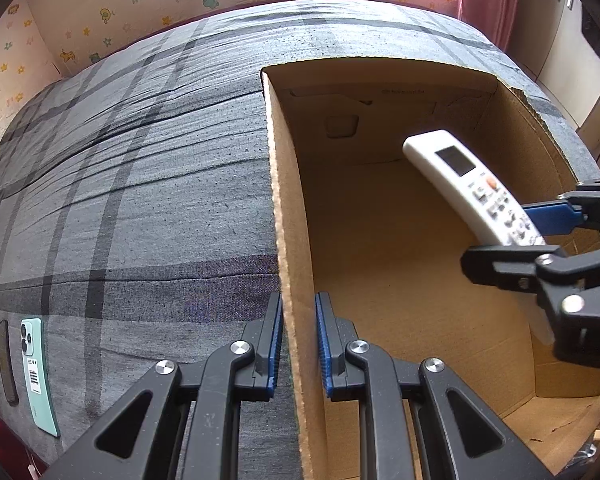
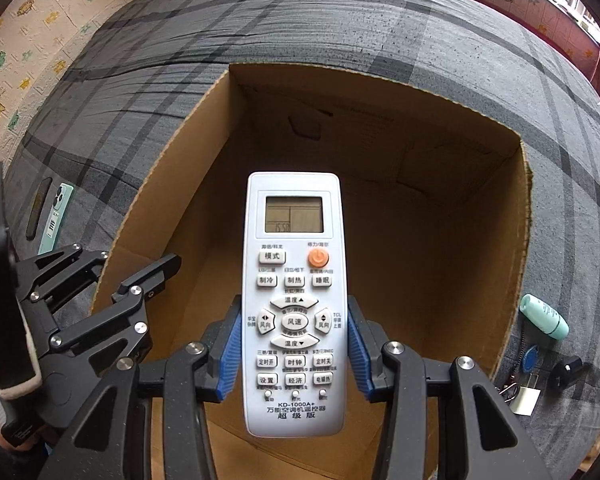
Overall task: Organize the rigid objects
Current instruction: 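Lower the remote into the box and open the right tool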
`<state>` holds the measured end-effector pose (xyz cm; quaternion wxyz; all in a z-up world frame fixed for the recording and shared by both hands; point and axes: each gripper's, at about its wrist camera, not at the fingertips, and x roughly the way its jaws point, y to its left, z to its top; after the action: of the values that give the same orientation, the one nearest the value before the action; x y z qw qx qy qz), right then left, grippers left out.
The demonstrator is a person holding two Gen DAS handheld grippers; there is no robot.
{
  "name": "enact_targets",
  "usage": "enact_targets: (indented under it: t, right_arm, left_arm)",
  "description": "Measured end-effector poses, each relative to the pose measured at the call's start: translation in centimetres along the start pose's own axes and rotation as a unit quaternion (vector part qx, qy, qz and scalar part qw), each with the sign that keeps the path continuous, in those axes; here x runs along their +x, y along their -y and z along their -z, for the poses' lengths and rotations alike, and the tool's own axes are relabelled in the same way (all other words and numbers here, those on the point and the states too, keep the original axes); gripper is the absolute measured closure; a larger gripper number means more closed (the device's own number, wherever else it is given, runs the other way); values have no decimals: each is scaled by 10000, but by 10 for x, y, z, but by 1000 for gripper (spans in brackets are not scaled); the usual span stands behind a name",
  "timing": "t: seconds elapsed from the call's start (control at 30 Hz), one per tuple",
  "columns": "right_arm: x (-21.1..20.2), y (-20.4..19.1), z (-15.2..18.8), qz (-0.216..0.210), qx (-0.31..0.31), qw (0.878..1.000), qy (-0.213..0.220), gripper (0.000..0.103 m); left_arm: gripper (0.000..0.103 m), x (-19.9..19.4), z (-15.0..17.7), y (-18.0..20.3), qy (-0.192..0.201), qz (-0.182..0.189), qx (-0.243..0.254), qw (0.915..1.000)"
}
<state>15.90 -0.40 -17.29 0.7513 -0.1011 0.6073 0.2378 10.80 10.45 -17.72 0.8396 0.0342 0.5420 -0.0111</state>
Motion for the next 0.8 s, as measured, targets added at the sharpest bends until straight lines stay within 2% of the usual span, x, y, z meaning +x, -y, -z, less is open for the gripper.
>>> enact_targets:
  t: [0.47,0.8]
  right_arm:
    - [62,-1,-14,-74,122,9974,-713,54]
    - [72,2,-17,-57,196,9966,-799,53]
  left_arm:
    - [85,-2,-1,1,-15,-43,-12,10000]
    - [85,-2,-1,2,-19,-75,17,10000]
